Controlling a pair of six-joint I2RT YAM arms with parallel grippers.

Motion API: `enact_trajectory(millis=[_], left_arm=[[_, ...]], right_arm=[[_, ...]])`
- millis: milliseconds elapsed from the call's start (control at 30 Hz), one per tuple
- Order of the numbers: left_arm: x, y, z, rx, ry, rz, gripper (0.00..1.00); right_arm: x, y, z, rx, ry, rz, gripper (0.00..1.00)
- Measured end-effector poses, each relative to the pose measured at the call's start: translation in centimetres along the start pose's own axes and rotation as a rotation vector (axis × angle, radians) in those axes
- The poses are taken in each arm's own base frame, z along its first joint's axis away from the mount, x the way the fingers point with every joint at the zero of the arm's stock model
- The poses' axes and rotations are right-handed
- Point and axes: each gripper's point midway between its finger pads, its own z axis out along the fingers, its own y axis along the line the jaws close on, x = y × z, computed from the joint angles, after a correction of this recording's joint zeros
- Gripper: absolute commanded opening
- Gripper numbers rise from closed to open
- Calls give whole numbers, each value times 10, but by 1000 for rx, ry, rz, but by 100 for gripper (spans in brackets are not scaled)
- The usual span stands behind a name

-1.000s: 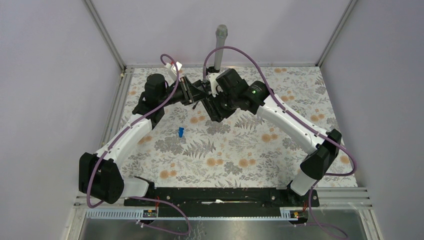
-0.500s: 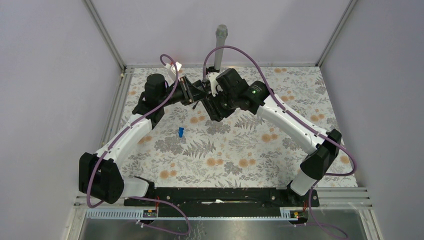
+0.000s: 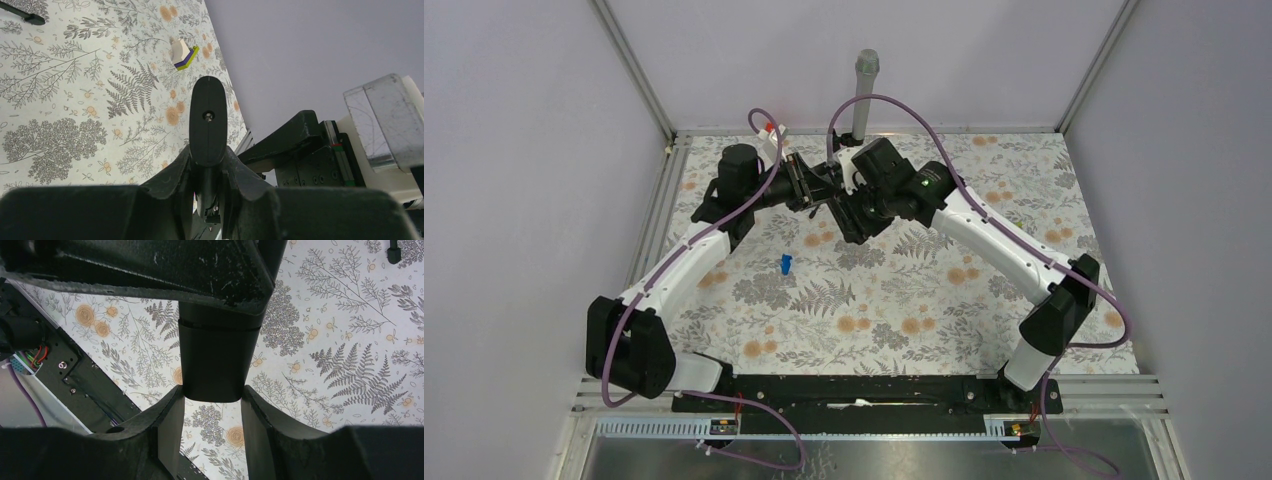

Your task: Load the batteries into the remote control

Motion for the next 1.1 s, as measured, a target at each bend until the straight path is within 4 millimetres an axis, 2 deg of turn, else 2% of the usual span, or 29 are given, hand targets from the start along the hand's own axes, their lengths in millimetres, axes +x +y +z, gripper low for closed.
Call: enact_trajectory(millis=[600, 1100], left_arm=[[0, 6, -1, -17, 2, -17, 0], [-3, 11, 6, -9, 15, -84, 0]], right_arm=[[-1, -2, 7, 12, 33, 5, 46], [-4, -5, 7, 31, 24, 23, 53]])
